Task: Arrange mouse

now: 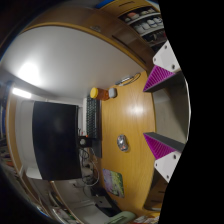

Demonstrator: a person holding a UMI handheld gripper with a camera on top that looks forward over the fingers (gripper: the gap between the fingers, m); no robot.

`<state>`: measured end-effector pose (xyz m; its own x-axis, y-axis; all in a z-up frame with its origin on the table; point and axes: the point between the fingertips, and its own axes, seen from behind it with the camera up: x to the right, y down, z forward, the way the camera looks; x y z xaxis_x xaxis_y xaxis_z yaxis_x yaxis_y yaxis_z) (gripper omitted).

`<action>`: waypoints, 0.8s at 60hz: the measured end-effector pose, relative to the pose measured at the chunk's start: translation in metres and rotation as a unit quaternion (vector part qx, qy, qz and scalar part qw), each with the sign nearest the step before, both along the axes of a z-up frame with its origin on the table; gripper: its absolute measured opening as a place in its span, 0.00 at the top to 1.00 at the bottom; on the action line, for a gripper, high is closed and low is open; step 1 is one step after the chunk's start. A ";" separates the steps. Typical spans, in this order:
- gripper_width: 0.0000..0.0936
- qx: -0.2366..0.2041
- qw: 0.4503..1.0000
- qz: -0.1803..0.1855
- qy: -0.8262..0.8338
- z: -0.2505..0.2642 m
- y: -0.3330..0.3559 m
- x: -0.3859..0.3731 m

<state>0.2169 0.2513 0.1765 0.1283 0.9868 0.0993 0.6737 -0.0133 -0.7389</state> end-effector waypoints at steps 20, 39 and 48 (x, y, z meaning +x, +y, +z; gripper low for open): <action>0.09 0.009 1.000 0.028 0.001 -0.015 -0.029 -0.020; 0.09 -0.008 0.995 0.096 -0.007 -0.043 -0.118 -0.042; 0.09 -0.017 0.994 0.112 -0.002 -0.052 -0.158 -0.052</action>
